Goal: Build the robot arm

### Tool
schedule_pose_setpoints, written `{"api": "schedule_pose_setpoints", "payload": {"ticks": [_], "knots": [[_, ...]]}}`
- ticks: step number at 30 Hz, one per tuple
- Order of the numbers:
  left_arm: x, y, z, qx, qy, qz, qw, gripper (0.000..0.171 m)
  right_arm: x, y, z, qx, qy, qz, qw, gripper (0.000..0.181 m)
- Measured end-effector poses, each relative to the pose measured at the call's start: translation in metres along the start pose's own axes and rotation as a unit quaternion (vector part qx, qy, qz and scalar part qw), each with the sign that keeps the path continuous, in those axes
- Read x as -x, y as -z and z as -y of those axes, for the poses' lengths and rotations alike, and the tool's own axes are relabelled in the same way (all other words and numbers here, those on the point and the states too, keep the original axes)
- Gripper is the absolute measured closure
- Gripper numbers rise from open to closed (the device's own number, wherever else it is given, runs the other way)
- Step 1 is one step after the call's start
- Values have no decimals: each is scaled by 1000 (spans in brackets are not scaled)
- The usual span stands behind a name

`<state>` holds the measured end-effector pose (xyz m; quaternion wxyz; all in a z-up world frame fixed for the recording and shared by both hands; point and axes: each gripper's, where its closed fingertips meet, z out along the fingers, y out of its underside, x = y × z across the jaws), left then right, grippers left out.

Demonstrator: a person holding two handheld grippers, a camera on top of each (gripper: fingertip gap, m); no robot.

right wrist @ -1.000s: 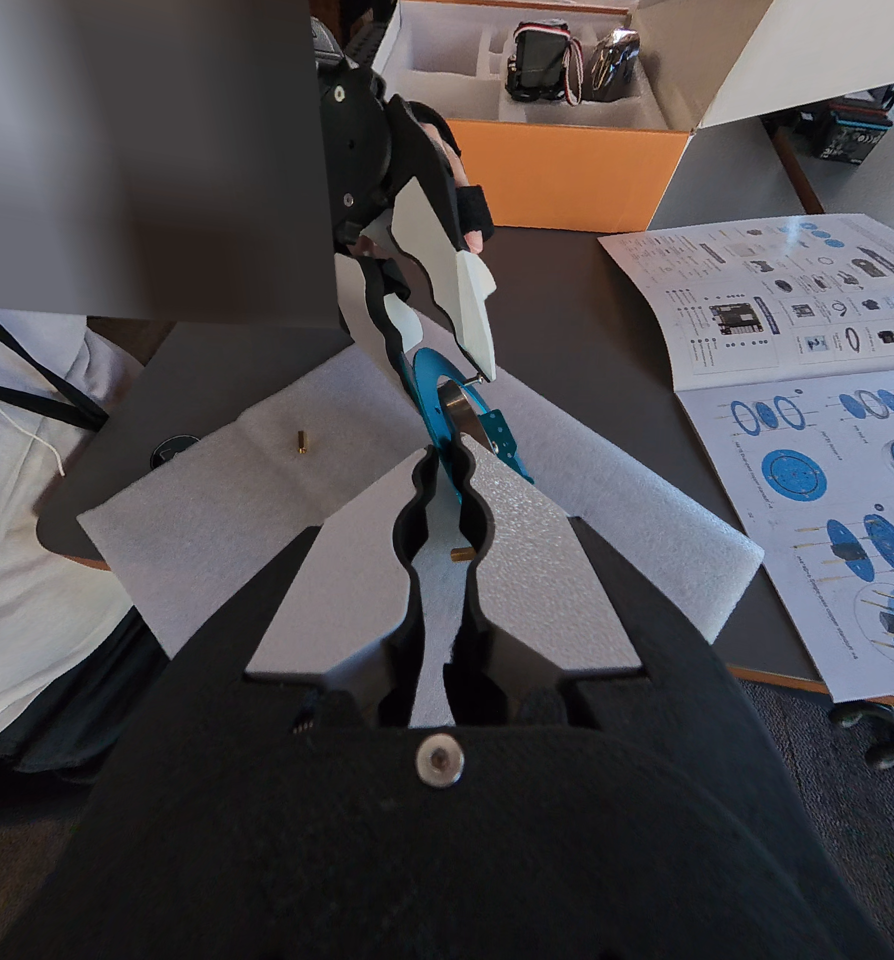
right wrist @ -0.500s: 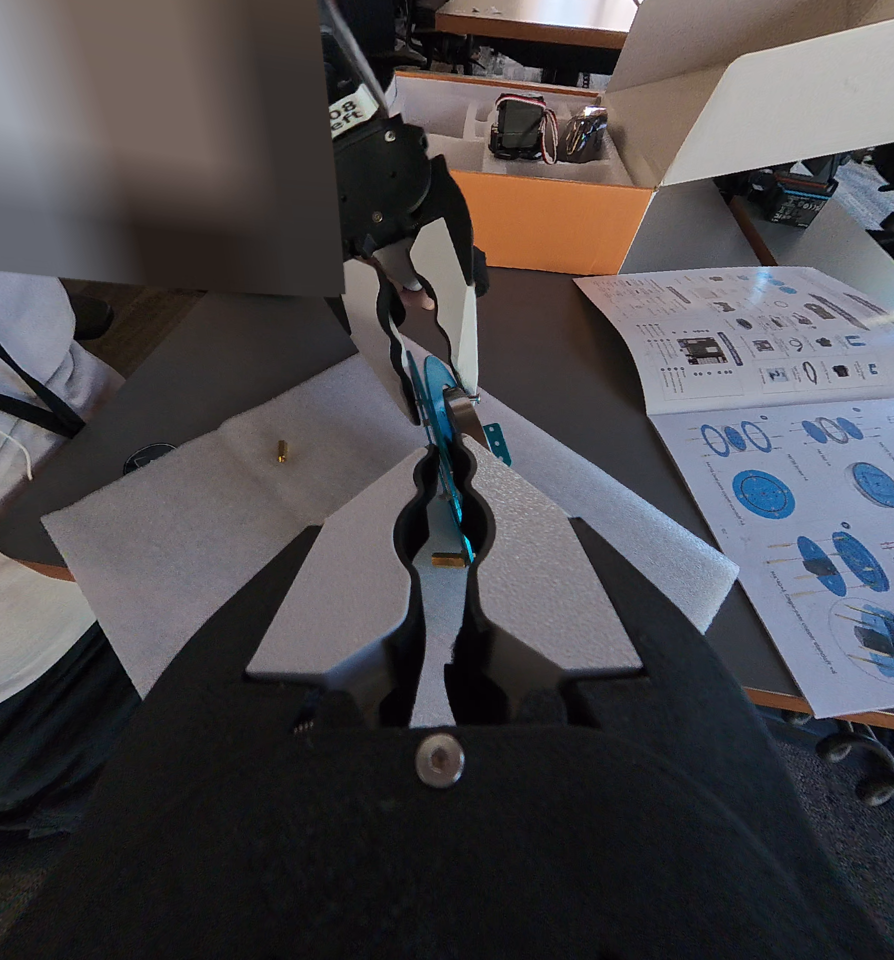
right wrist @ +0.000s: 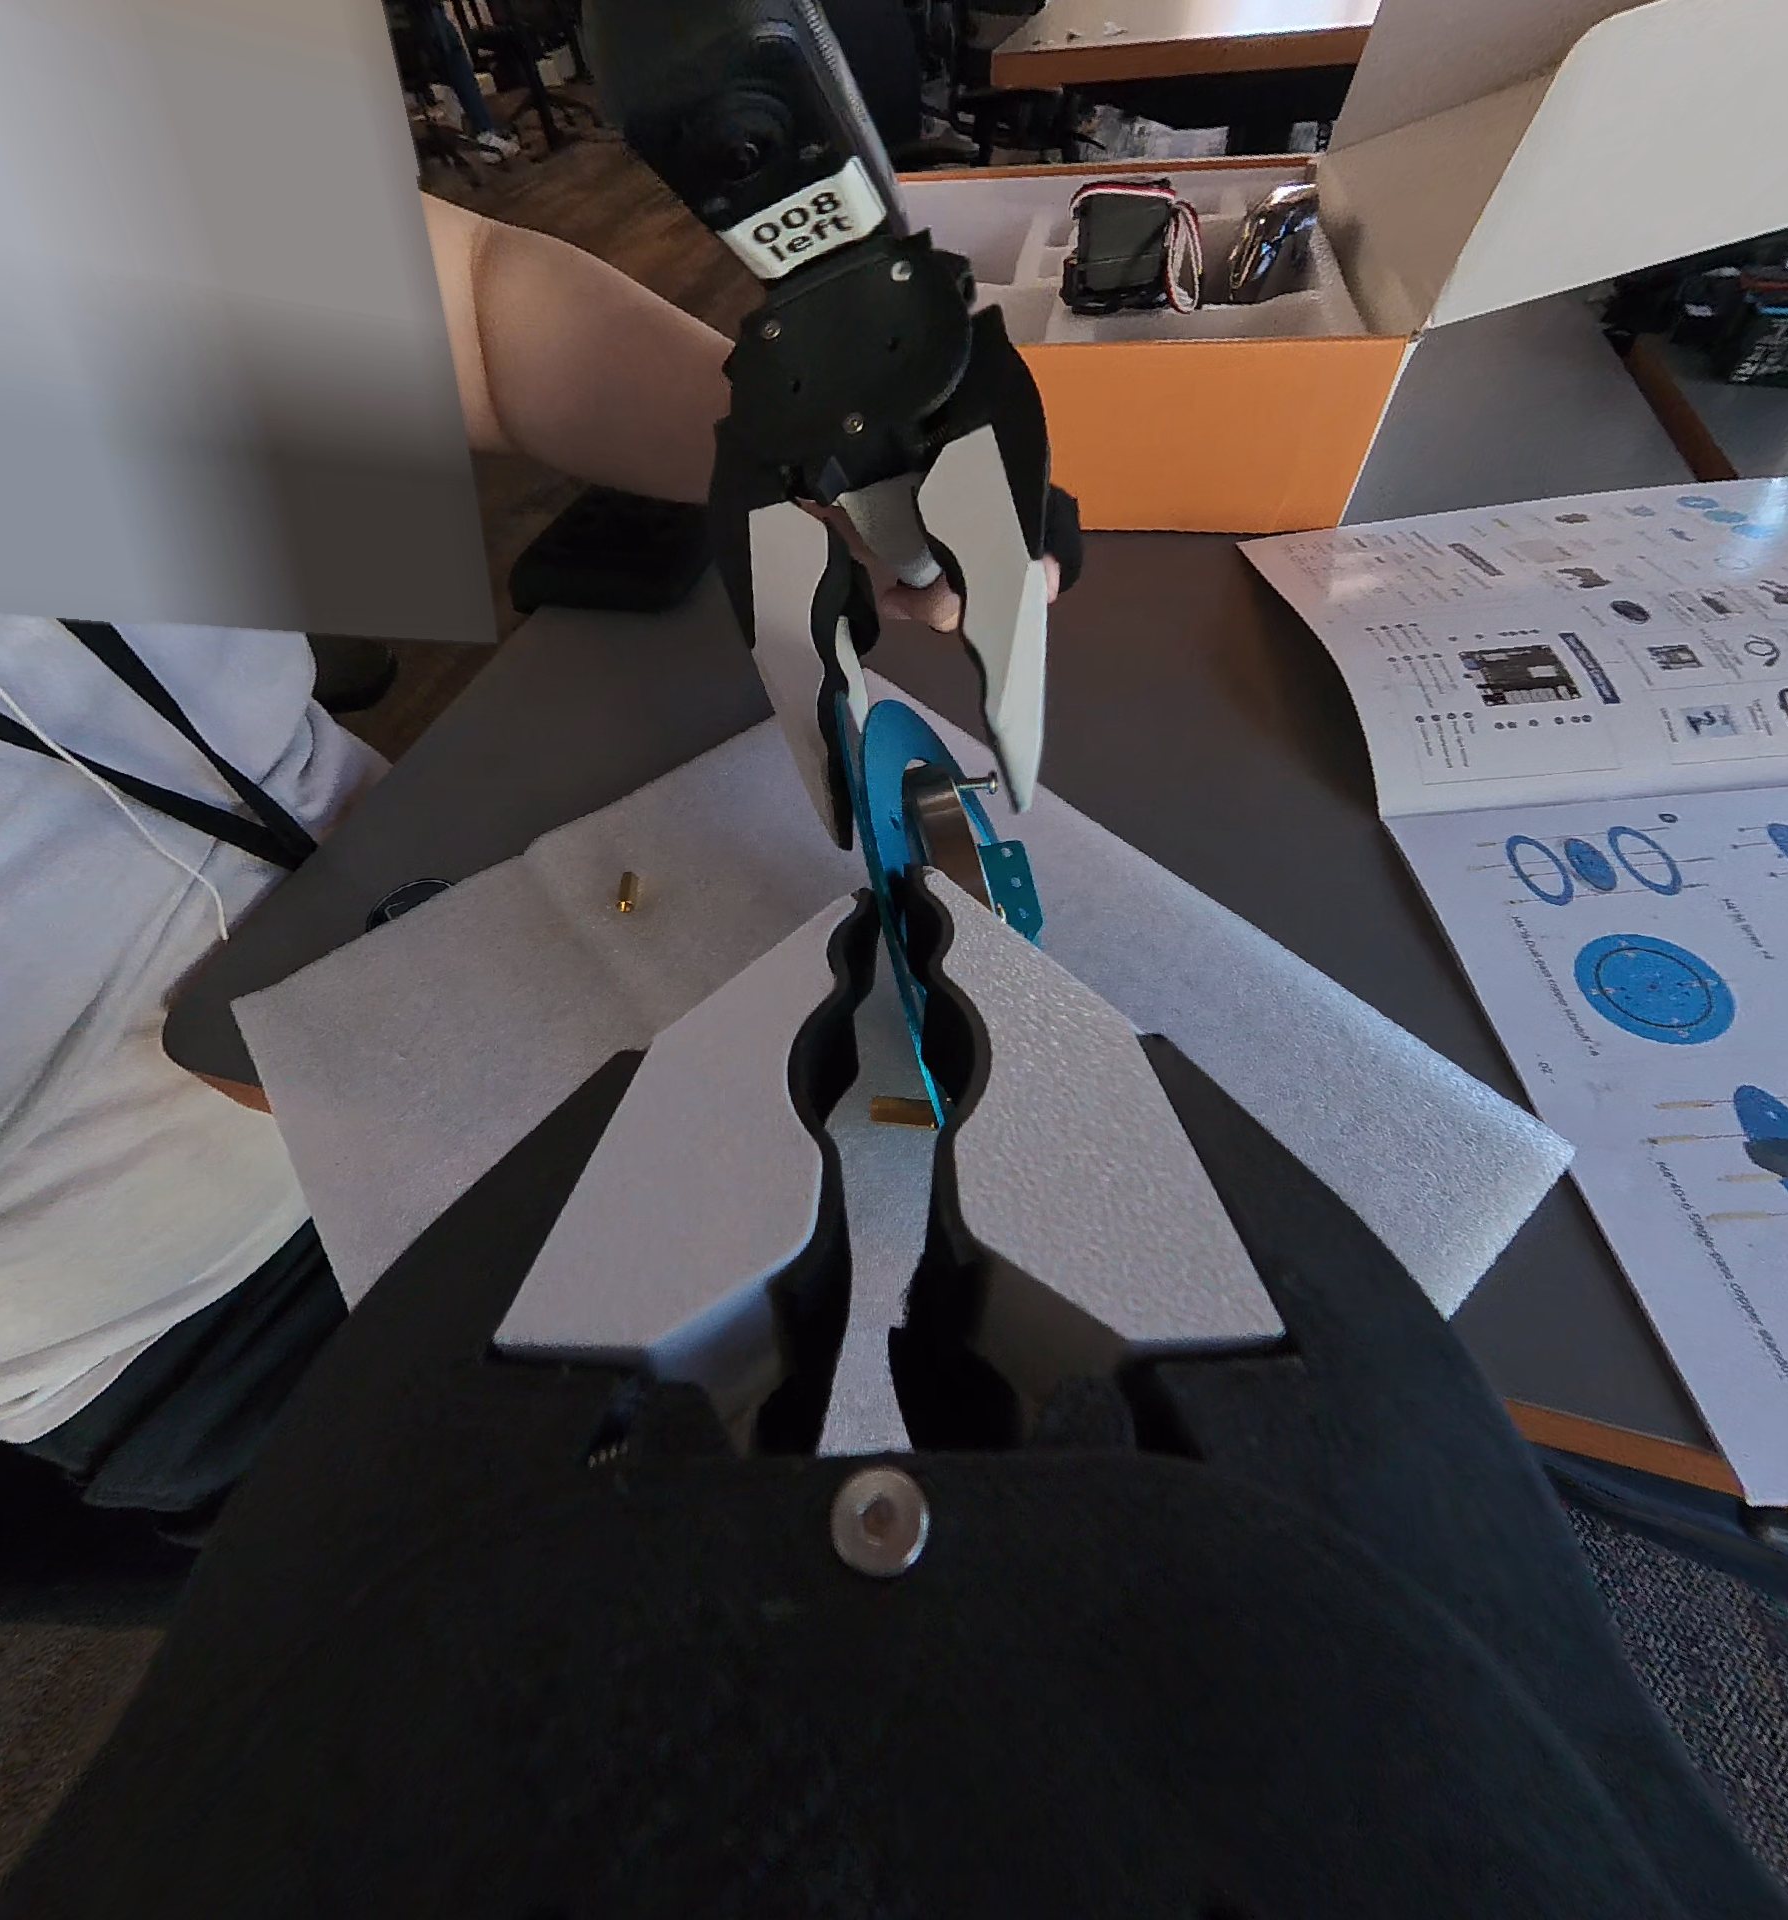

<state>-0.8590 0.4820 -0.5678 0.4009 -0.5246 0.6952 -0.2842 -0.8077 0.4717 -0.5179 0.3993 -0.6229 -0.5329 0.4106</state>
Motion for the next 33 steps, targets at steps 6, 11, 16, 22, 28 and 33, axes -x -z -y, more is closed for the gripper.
{"api": "schedule_pose_setpoints", "payload": {"ticks": [6, 11, 16, 22, 28, 33], "knots": [[4, -1, 3, -13, 10, -5, 1000, 132, -3, 4, -2, 2, 1, -4, 1000, 177], [4, -1, 3, -8, 6, 0, 1000, 133, -3, 4, -2, 3, 30, -26, 999, 177], [3, -1, 2, -7, 9, 0, 1000, 133, -9, 0, -14, 44, 55, -70, 995, 155], [5, 0, -1, -7, 19, 9, 1000, 134, -14, -7, -25, 67, 56, -104, 991, 149], [5, 0, -1, -15, 42, 13, 999, 135, -15, -10, -23, 82, 113, -160, 977, 158], [4, -1, -2, -17, 69, 13, 997, 134, -6, -12, -22, 73, 102, -138, 983, 167]]}}
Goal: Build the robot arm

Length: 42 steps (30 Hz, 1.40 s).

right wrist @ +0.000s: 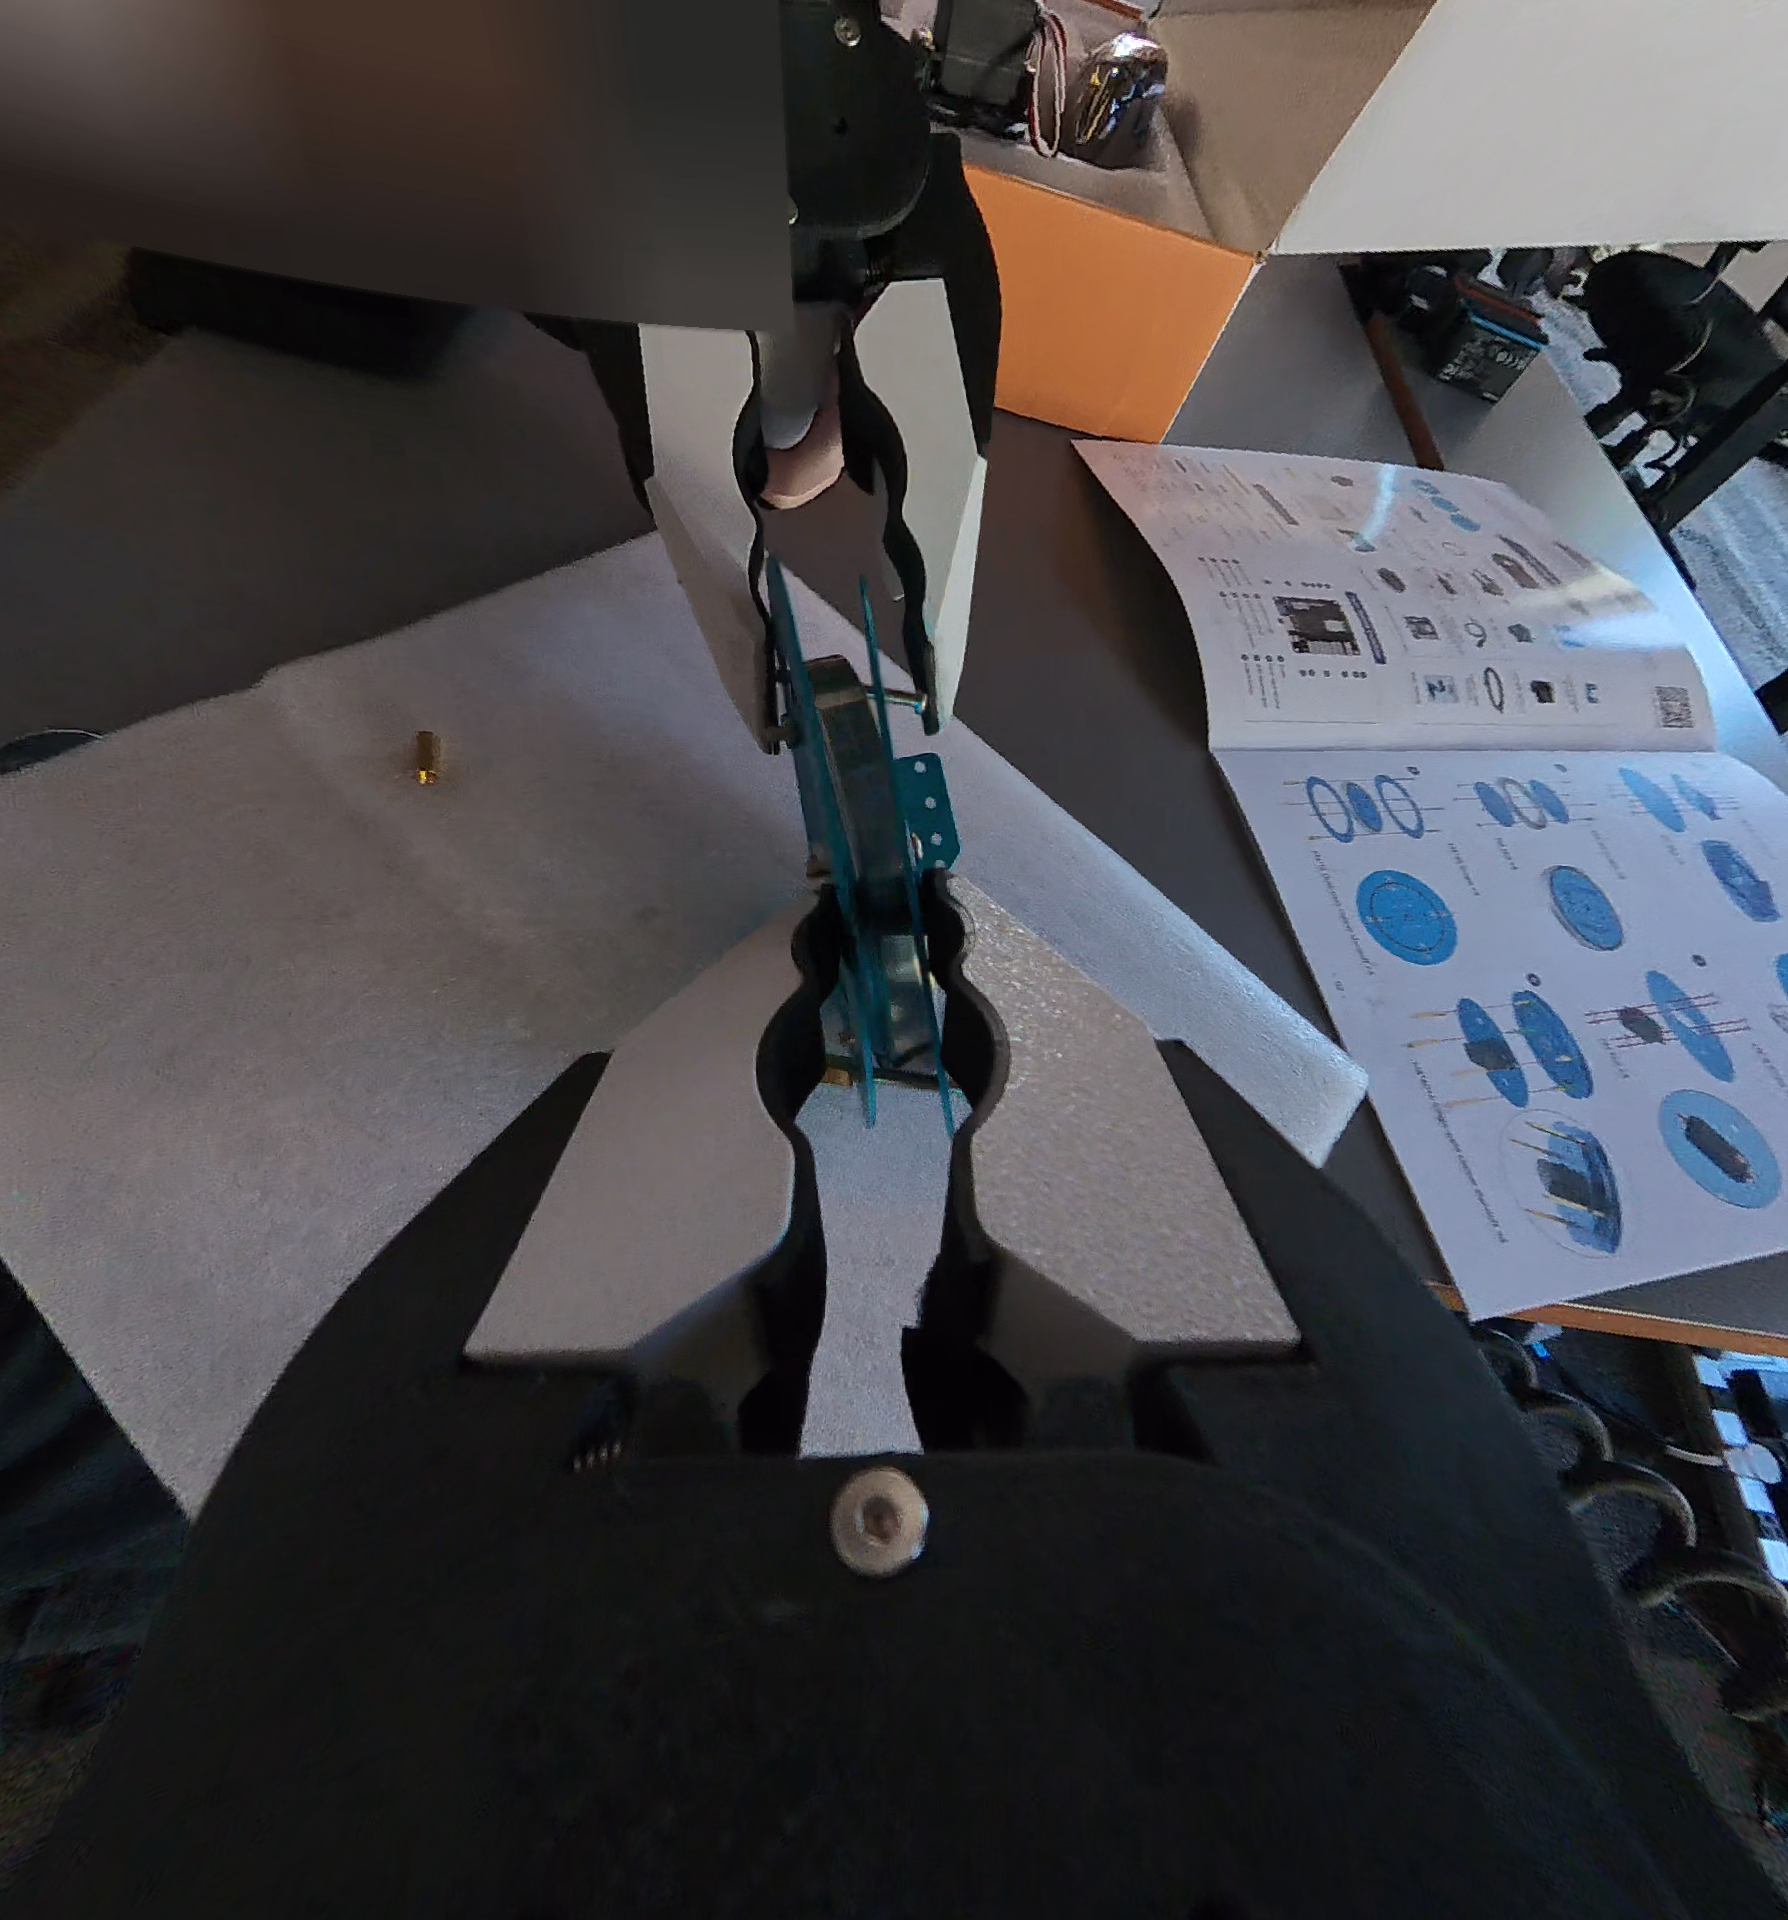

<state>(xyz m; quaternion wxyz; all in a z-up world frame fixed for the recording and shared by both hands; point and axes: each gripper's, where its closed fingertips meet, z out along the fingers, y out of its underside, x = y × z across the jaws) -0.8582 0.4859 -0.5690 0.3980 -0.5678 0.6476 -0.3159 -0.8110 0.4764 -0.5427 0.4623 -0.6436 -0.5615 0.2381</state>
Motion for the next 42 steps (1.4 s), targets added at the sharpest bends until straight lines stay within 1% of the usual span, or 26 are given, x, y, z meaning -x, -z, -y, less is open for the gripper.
{"api": "schedule_pose_setpoints", "payload": {"ticks": [5, 10, 15, 20, 22, 23, 24, 27, 32, 36, 38, 41, 42], "knots": [[-1, 0, 0, 5, -11, 8, 1000, 135, 4, 0, 0, -6, -24, 29, 999, 166], [2, 0, -1, 12, -13, 34, 999, 135, 2, -2, 1, -8, -18, 25, 999, 166], [3, -1, -2, 5, 3, 46, 999, 136, 2, -4, 2, -4, -20, 30, 999, 167], [11, -3, -1, -16, 47, 59, 997, 137, -5, -4, 0, 16, -50, 35, 998, 170], [13, -3, -1, -18, 58, 63, 996, 138, -7, -4, 0, 23, -58, 32, 997, 170], [13, -3, -1, -19, 62, 64, 996, 143, -8, -5, -1, 26, -63, 29, 997, 169], [13, -4, -1, -19, 66, 69, 995, 144, -9, -5, -1, 28, -67, 24, 997, 169], [14, -3, -2, -19, 70, 81, 994, 144, -10, -6, 0, 27, -80, 16, 996, 169], [13, -3, -2, -22, 71, 80, 994, 144, -9, -6, 0, 17, -88, 11, 996, 169], [13, -3, -3, -14, 68, 95, 993, 144, -9, -5, 0, 3, -105, 1, 995, 169], [9, -3, -2, -11, 53, 89, 995, 140, -8, -4, -1, -7, -111, 2, 994, 169], [1, -3, -2, -18, 45, 57, 997, 127, -8, -3, -1, -19, -114, 6, 993, 169], [0, -3, -3, -19, 32, 53, 998, 128, -8, -3, -1, -21, -116, 8, 993, 169]]}}
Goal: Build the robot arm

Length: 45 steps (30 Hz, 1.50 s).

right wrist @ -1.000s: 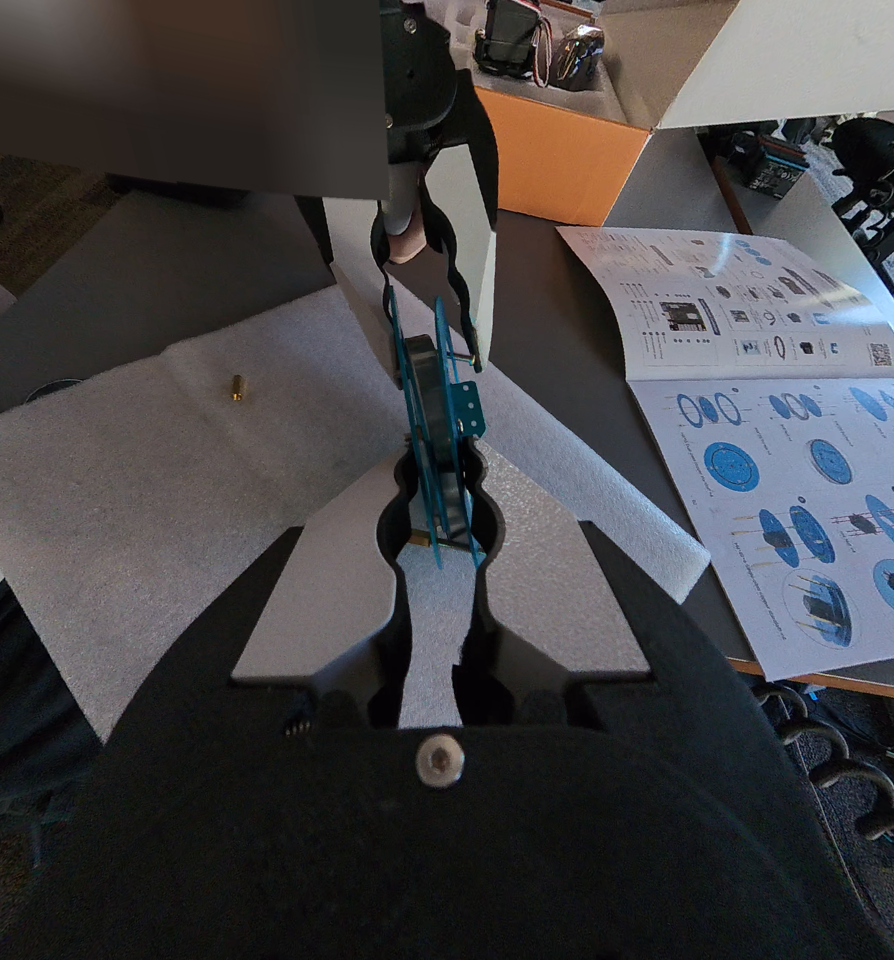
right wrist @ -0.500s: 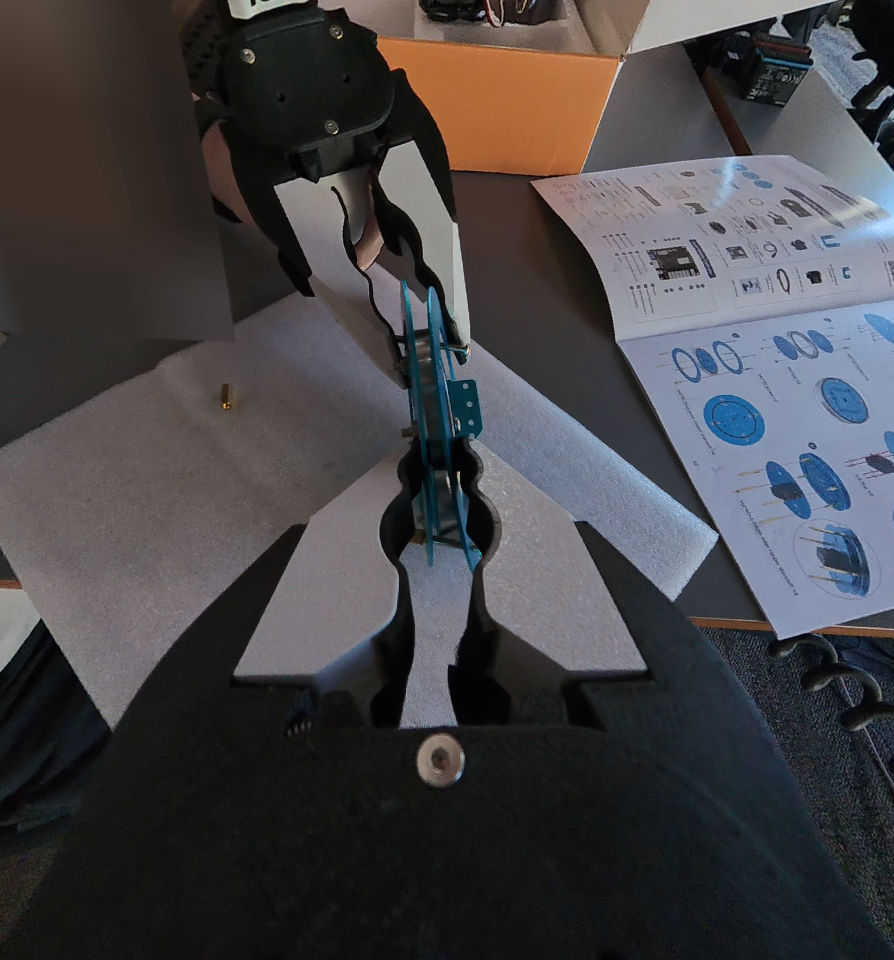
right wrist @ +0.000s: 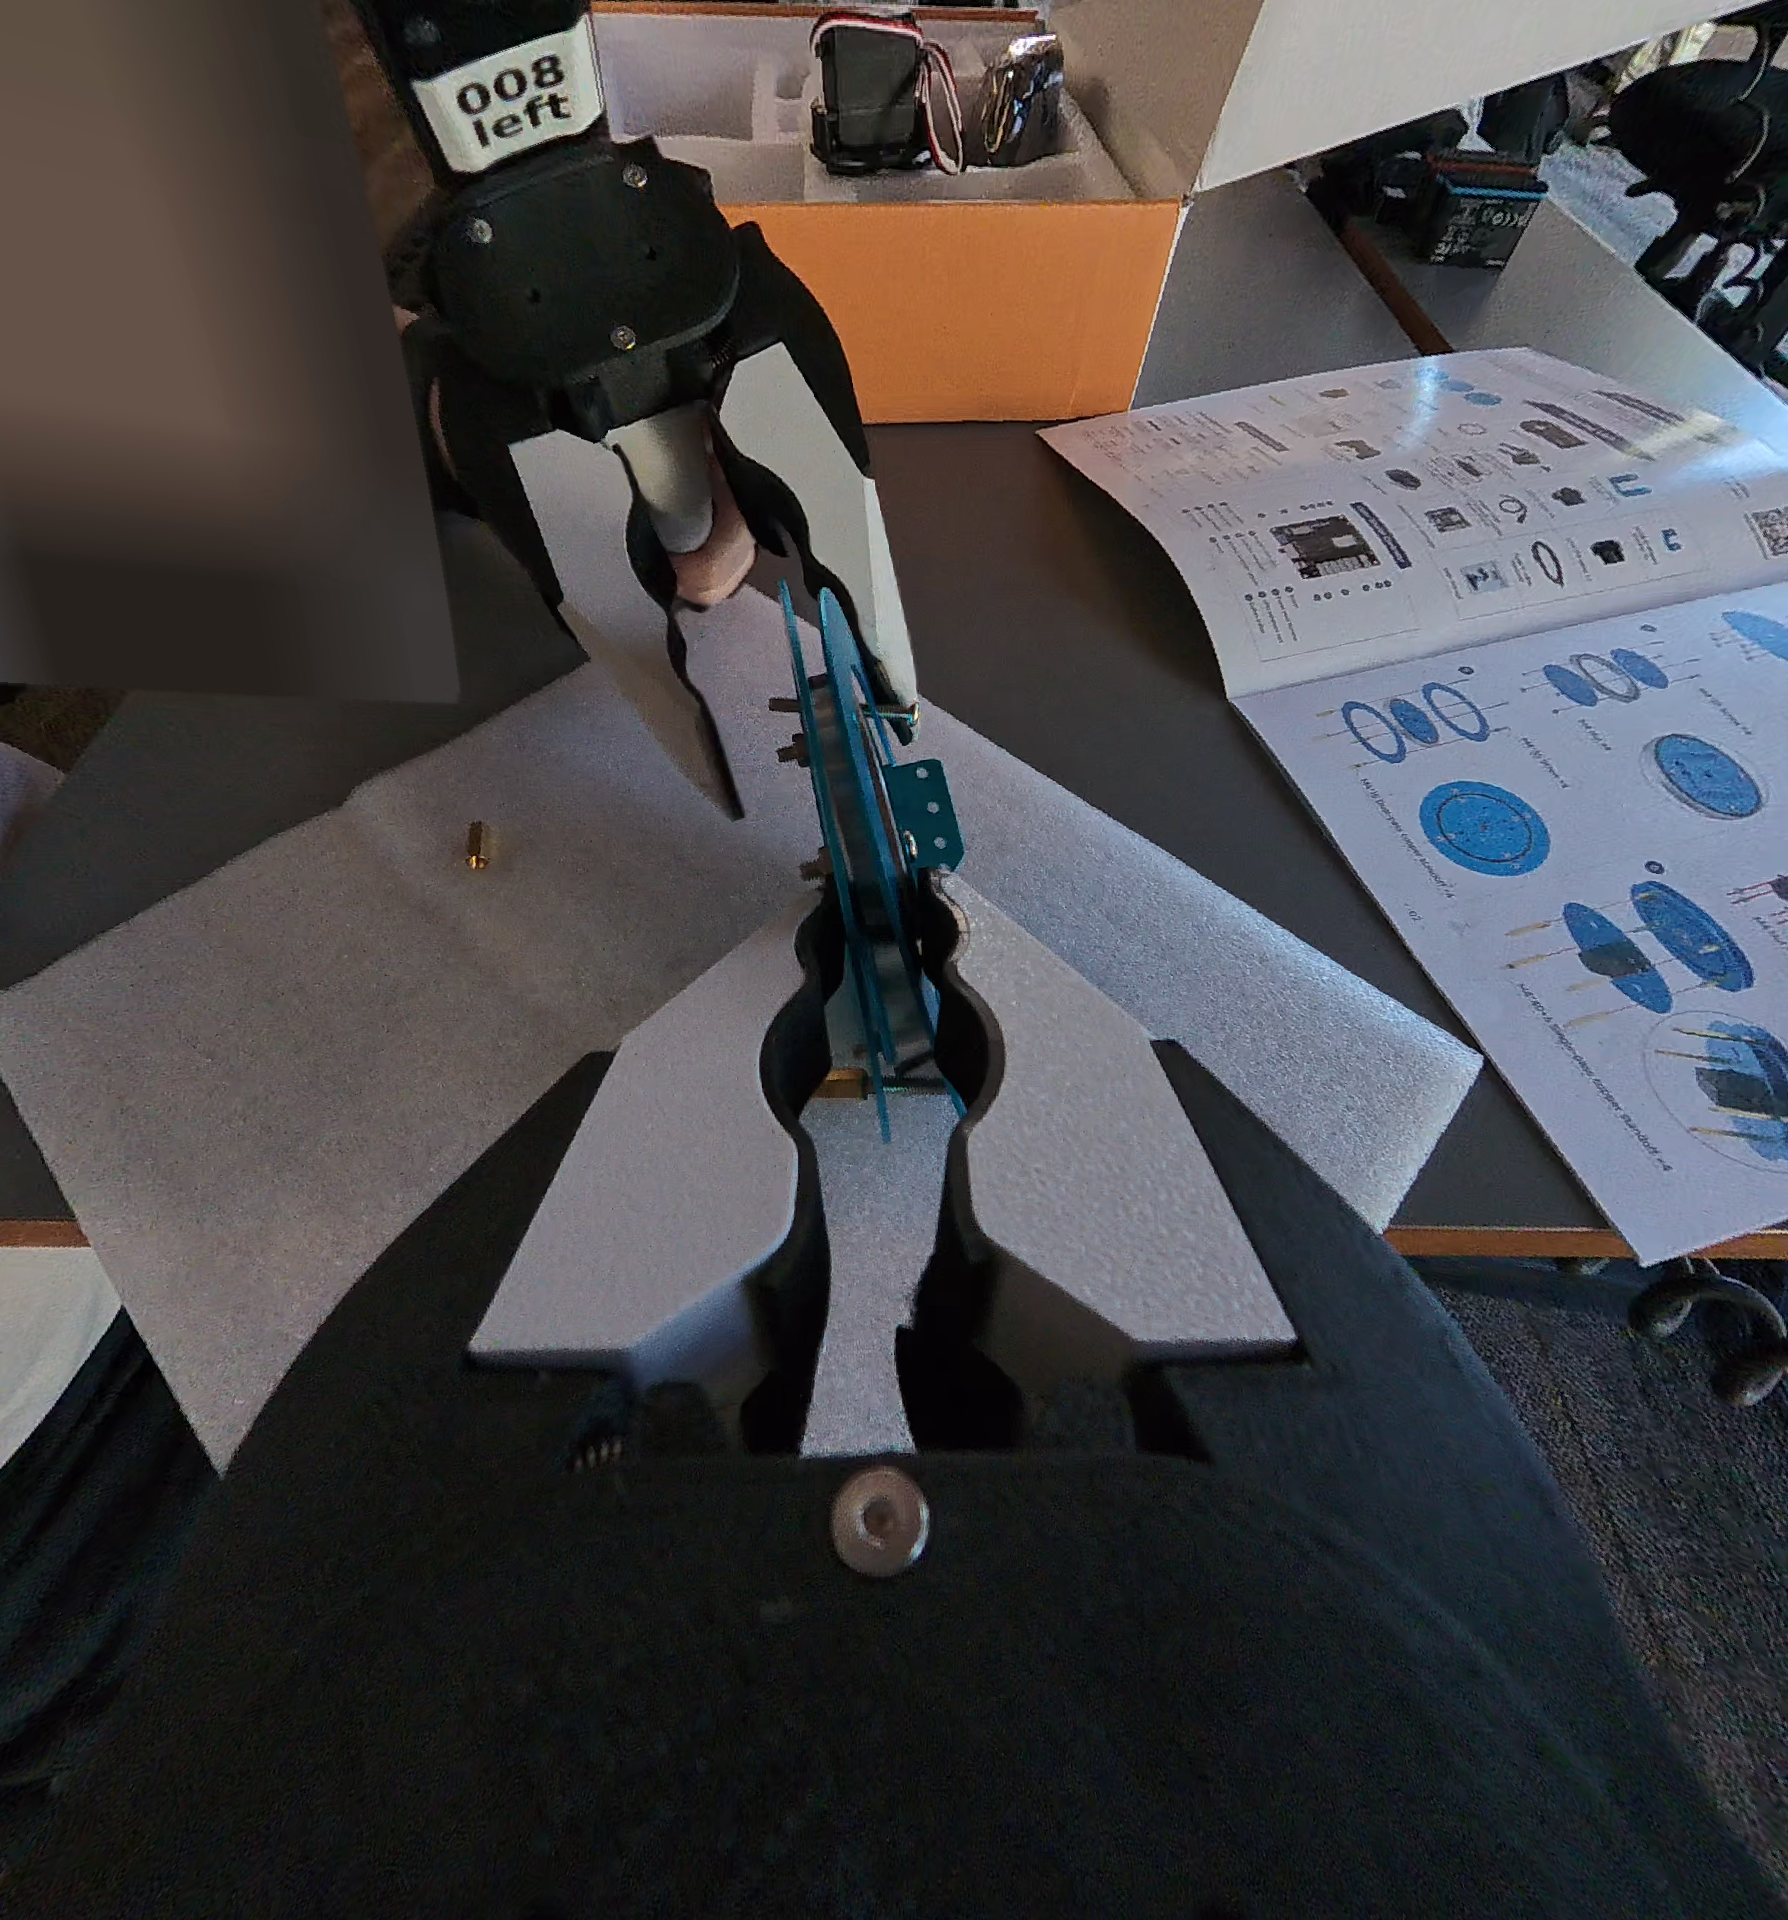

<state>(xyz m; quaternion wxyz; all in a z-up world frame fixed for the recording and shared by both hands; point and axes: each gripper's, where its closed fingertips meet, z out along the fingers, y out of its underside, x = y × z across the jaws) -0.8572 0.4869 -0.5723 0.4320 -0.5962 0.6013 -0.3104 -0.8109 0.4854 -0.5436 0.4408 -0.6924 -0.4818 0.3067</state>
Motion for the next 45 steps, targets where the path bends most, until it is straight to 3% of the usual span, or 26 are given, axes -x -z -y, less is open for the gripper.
{"api": "schedule_pose_setpoints", "payload": {"ticks": [4, 9, 15, 23, 28, 33, 37, 40, 45], "knots": [[7, 1, -3, 3, -60, 19, 998, 145, -1, -1, 1, -8, -6, 10, 1000, 169], [9, 2, -2, 3, -107, 45, 993, 146, -4, 0, 0, -23, -15, 6, 1000, 169], [11, -2, 3, -13, -33, 71, 997, 142, -7, 2, -2, -52, -36, -1, 998, 169], [13, 2, 4, -10, -37, 94, 995, 147, -4, 2, -1, -64, -54, -28, 996, 169], [-6, 6, 5, -11, -61, 27, 998, 121, 1, 5, -3, -74, -34, -22, 996, 169], [4, 22, 11, -29, -52, 4, 998, 97, 4, 7, -3, -78, -18, -14, 997, 169], [4, 15, 8, 3, -96, -11, 995, 98, 8, 6, -2, -73, 9, 5, 997, 170], [-3, 11, 7, 15, -133, -36, 990, 114, 8, 5, -2, -68, 20, 24, 997, 170], [-2, 5, -2, 40, -180, -32, 982, 121, 8, 4, -2, -67, 17, 72, 995, 169]]}}
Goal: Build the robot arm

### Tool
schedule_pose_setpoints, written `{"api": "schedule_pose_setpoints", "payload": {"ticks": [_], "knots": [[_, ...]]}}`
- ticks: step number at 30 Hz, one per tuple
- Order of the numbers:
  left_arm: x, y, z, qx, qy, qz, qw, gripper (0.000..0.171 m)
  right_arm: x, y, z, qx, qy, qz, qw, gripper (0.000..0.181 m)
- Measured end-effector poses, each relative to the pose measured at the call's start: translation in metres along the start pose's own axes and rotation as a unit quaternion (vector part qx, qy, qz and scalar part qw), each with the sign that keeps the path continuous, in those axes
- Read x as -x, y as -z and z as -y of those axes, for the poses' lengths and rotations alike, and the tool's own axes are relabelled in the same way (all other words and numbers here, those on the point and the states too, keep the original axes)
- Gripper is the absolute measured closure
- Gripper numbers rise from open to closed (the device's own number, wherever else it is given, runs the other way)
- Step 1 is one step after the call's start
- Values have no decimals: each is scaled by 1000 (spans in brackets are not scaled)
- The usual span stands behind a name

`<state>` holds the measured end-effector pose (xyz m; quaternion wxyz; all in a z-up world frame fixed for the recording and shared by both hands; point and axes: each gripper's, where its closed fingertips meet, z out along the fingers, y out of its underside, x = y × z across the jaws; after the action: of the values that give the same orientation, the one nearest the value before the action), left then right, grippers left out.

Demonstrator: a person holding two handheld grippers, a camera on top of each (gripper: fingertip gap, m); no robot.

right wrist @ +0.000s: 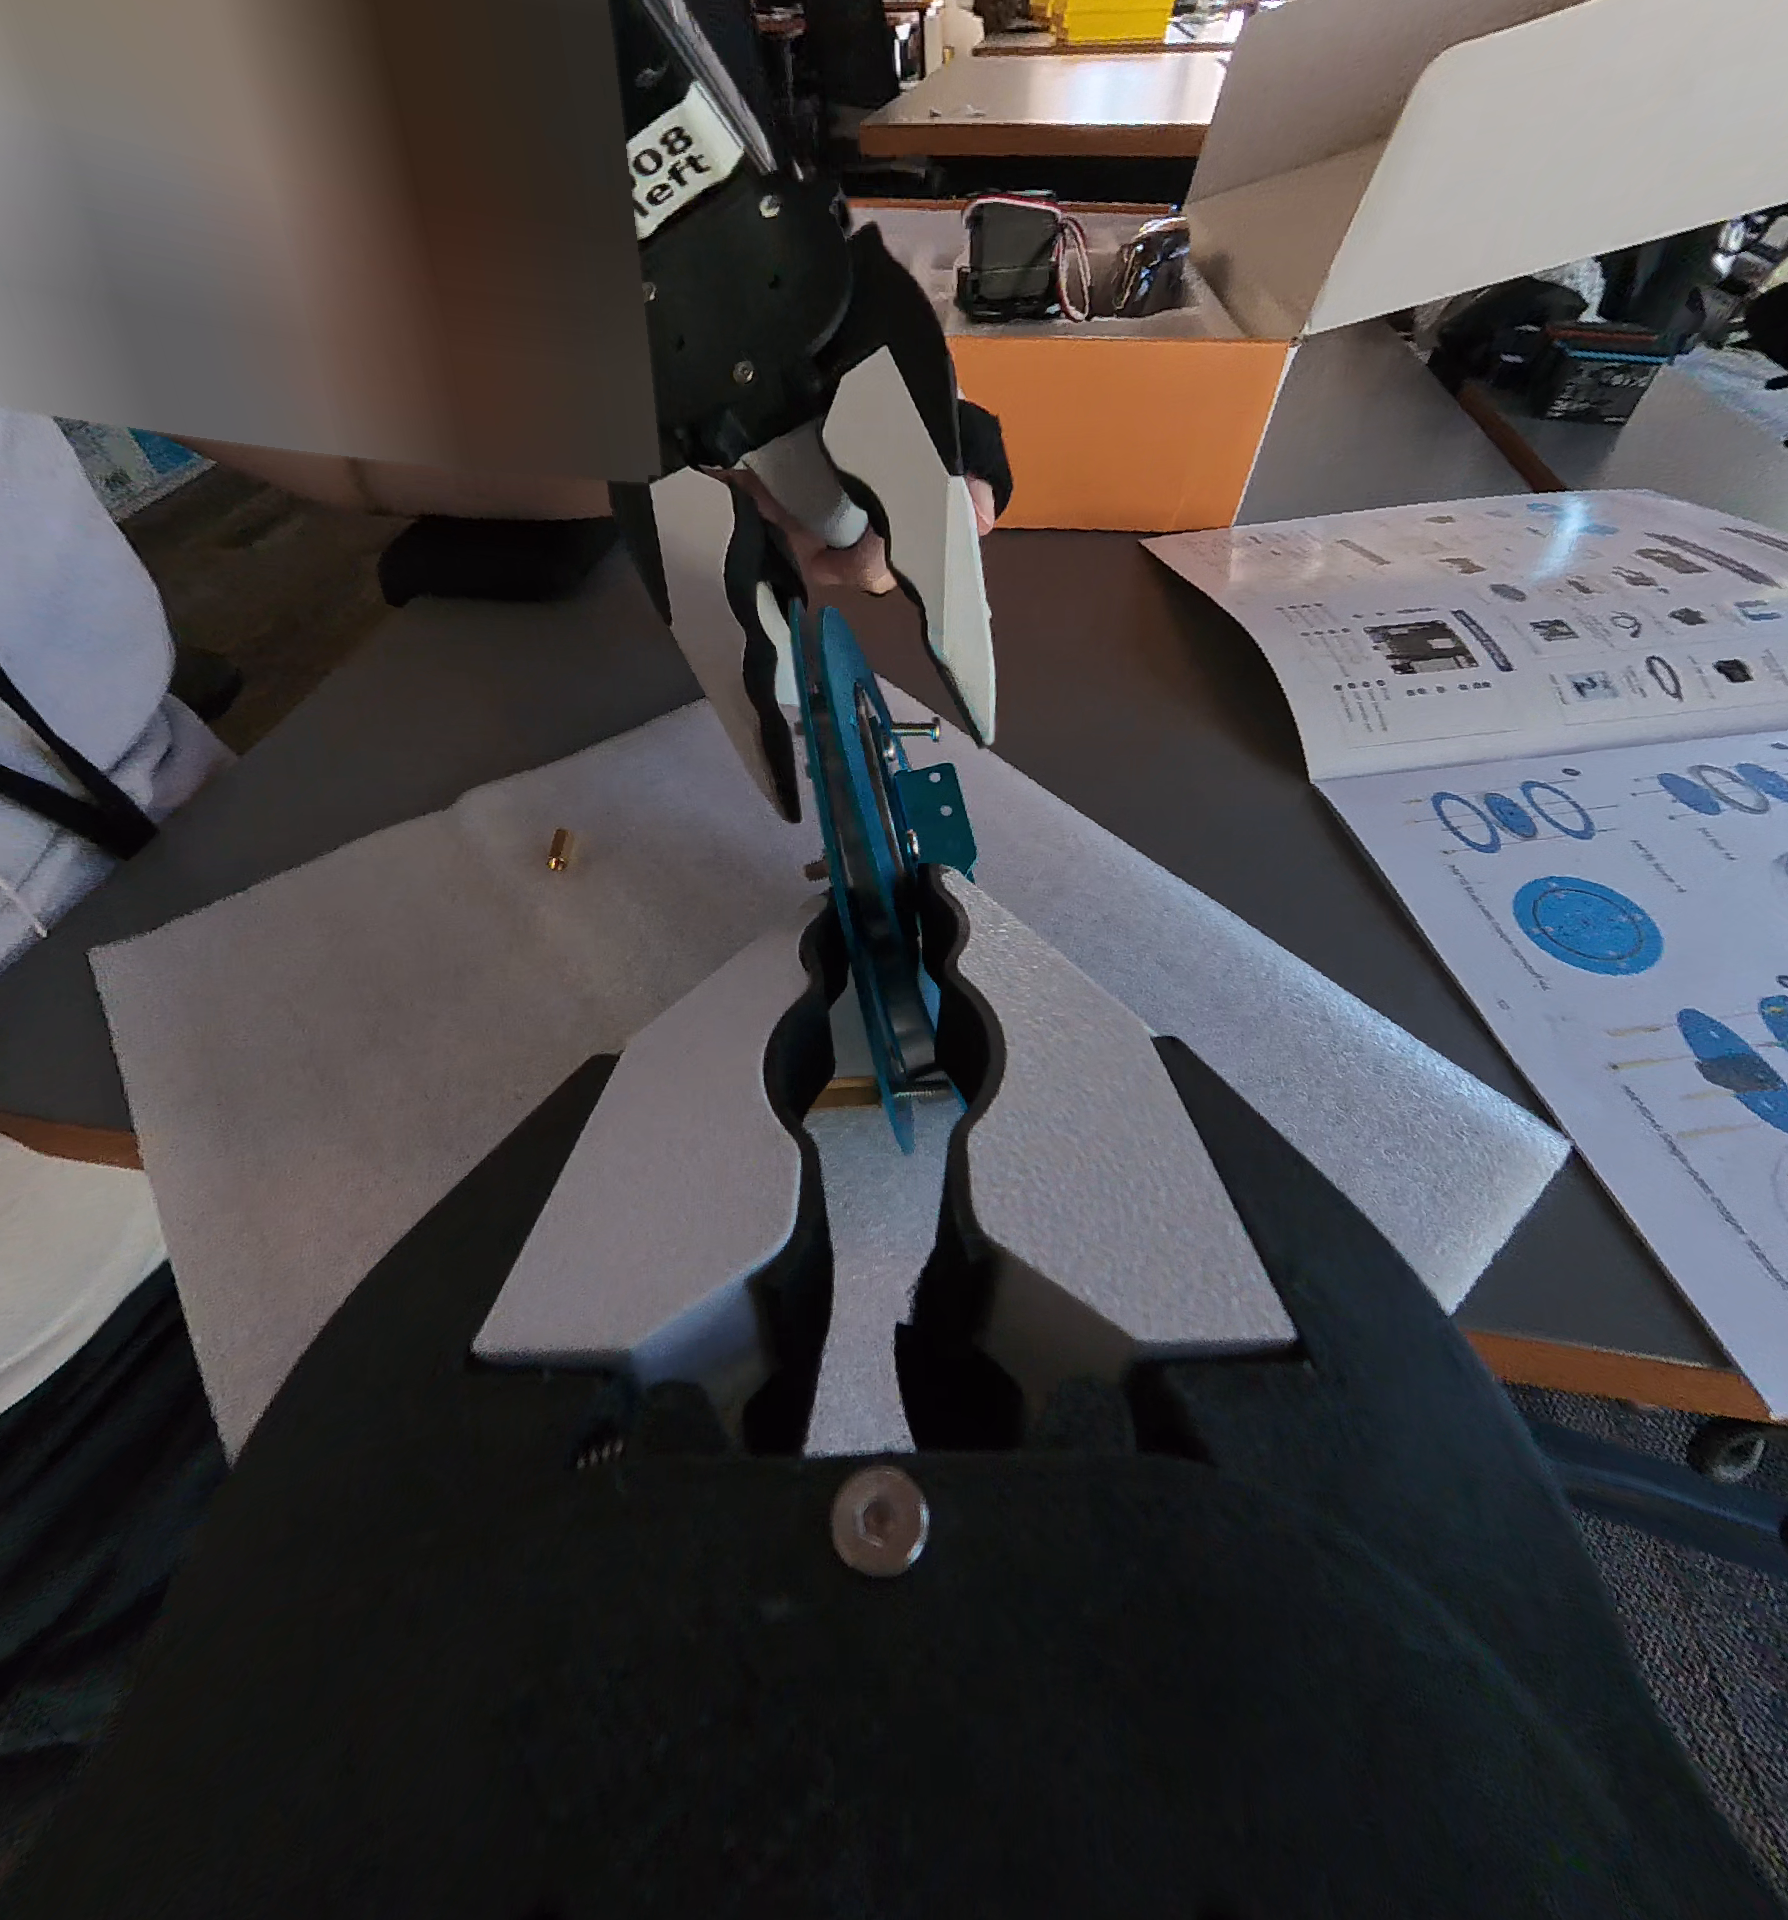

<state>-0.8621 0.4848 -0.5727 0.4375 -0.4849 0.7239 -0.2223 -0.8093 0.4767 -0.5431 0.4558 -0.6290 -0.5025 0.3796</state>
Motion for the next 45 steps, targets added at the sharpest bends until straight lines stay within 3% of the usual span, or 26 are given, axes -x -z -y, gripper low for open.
{"api": "schedule_pose_setpoints", "payload": {"ticks": [3, 4, 6, 9, 10, 11, 26, 34, 40, 45], "knots": [[1, -3, -2, 0, 10, 0, 1000, 130, -3, 0, 0, 2, 1, 10, 1000, 169], [5, -3, -2, -4, 16, 9, 1000, 140, -3, 1, 0, 2, 1, 12, 1000, 169], [9, -4, -3, -13, 43, 6, 999, 142, -5, 1, 0, 0, -1, 11, 1000, 170], [11, -6, -5, -19, 89, -12, 996, 144, -10, 1, -1, -7, -20, 11, 1000, 170], [8, -6, -6, -22, 101, -30, 994, 155, -11, 0, 0, -10, -29, 15, 999, 170], [8, -6, -5, -27, 122, -41, 991, 156, -13, 0, -1, -11, -35, 17, 999, 170], [17, -4, -10, -36, 230, -54, 971, 156, -24, -7, 3, 39, -101, 17, 994, 170], [3, 47, -1, -23, 274, -69, 959, 157, 1, -35, 37, 28, -138, 58, 988, 170], [-24, 66, -25, 7, 301, -75, 951, 157, 18, -69, 18, 46, -191, 96, 976, 169], [-22, 64, -27, -8, 283, -53, 958, 156, 18, -69, 14, 20, -167, 85, 982, 169]]}}
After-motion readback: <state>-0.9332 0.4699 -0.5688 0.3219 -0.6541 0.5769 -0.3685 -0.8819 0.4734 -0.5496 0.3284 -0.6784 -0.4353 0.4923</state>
